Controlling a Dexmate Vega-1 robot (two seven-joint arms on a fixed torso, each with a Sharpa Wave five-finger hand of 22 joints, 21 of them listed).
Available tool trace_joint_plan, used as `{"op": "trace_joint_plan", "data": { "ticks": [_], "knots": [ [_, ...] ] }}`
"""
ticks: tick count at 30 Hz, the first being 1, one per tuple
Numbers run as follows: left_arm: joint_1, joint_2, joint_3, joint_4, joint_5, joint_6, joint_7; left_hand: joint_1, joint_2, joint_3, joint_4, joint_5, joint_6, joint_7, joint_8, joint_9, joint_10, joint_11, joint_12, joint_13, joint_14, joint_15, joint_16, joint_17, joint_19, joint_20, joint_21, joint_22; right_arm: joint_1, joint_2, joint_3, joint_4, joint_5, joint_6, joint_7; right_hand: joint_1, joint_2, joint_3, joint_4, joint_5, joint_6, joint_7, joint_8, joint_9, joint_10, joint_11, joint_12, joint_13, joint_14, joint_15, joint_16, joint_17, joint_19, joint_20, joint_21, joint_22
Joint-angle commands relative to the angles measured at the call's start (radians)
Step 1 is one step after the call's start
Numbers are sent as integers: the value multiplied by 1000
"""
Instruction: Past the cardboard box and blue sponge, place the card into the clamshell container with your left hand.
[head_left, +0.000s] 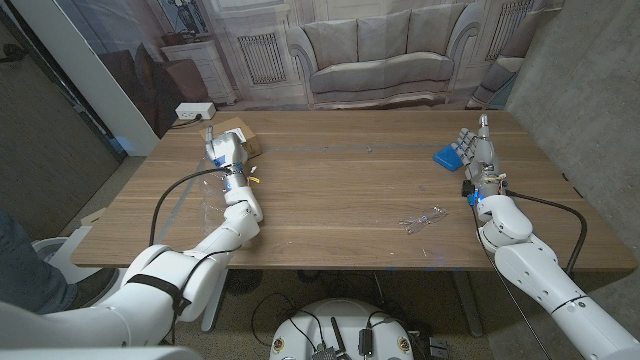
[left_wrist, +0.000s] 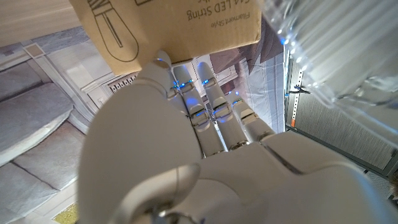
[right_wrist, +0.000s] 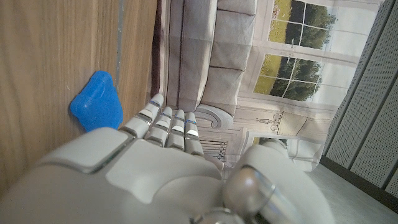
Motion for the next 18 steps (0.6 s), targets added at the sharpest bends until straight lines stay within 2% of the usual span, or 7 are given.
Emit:
{"op": "trace_joint_plan", "data": {
  "ticks": [1, 18],
  "knots": [
    [19, -9, -17, -46, 23, 12, 0, 12, -2, 7, -1, 1, 5, 7, -1, 3, 9, -2, 8, 8, 15, -94, -6, 2, 8, -89, 0, -1, -1, -1, 4, 2, 1, 11, 8, 2, 8, -8, 2, 0, 12, 1, -2, 2, 6, 1, 0, 5, 8, 3, -5, 4, 7, -2, -6, 1],
    [37, 10, 22, -115, -2, 45, 0, 17, -4, 17, -1, -1, 10, 14, -3, 3, 17, 1, 10, 21, 34, -95, -13, 2, 17, -96, -4, 0, -22, 4, 12, -18, 4, 38, 18, 2, 9, -10, 2, 0, 12, 1, -3, 2, 6, 1, 0, 5, 7, 3, -5, 4, 7, -3, -8, 1]
  ]
}}
